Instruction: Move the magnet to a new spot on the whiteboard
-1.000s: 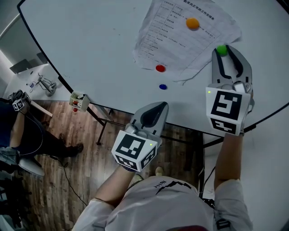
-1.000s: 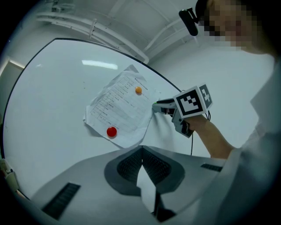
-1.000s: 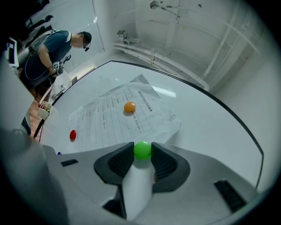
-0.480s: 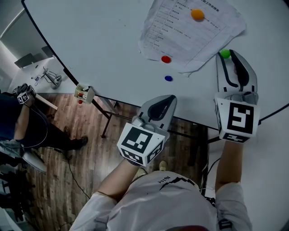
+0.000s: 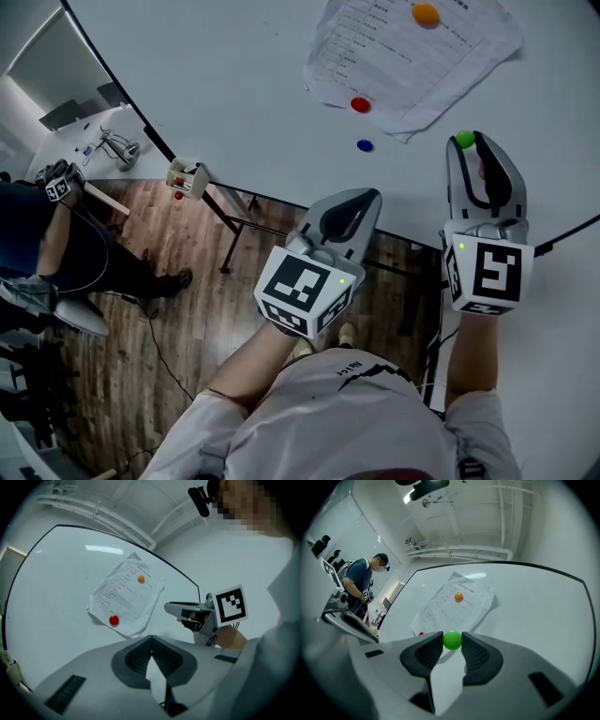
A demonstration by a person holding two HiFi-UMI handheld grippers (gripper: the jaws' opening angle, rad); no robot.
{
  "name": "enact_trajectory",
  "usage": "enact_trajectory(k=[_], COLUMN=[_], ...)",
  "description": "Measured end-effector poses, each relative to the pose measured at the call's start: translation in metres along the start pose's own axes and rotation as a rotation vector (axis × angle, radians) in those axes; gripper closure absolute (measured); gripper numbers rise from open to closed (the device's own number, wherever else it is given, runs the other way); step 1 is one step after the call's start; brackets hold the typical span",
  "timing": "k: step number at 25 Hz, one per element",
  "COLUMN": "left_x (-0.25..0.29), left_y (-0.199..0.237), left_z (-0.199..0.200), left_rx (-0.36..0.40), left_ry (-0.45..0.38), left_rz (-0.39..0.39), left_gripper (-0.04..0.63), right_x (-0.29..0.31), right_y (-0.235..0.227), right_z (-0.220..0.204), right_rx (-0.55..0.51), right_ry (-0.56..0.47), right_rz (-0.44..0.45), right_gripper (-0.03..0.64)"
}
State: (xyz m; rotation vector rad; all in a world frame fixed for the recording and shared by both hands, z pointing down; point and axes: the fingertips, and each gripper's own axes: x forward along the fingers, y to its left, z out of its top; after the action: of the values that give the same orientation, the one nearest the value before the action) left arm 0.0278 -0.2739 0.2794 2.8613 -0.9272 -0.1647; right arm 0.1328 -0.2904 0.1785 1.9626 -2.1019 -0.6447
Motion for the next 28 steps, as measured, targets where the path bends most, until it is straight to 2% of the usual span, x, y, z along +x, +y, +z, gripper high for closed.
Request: enact_trajectory(k=[12,17,22,28], left_x=[-0.013,-0.019,-0.022,-0.021], left_y=[-0.014,-0.014,-0.013,-0.013], left_z=[-0.007,-0.012,-0.015,-0.019], left_rx=[-0.003,0.030,-0.016,-0.024], left_ry=[0.007,0.012,0.008,0.000], left_rz=[-0.020,-0.001,-0.012,-0.011], left_gripper=[0.586,0.586,0.586,0.586], right_x=[-0.037,-0.050,-0.058,-0.059], right_y=[0.026,0.045,0.064,0.073], right_z=[-0.023,-0.041,-0.058,-0.070], right_rx=[0.100,0.132,0.152,0.165], right_ry=[0.004,0.021,0.051,0.070], right_rz=[0.024,0.049,0.067,0.069], right_gripper=[0.486,0.486,0.486,0.486])
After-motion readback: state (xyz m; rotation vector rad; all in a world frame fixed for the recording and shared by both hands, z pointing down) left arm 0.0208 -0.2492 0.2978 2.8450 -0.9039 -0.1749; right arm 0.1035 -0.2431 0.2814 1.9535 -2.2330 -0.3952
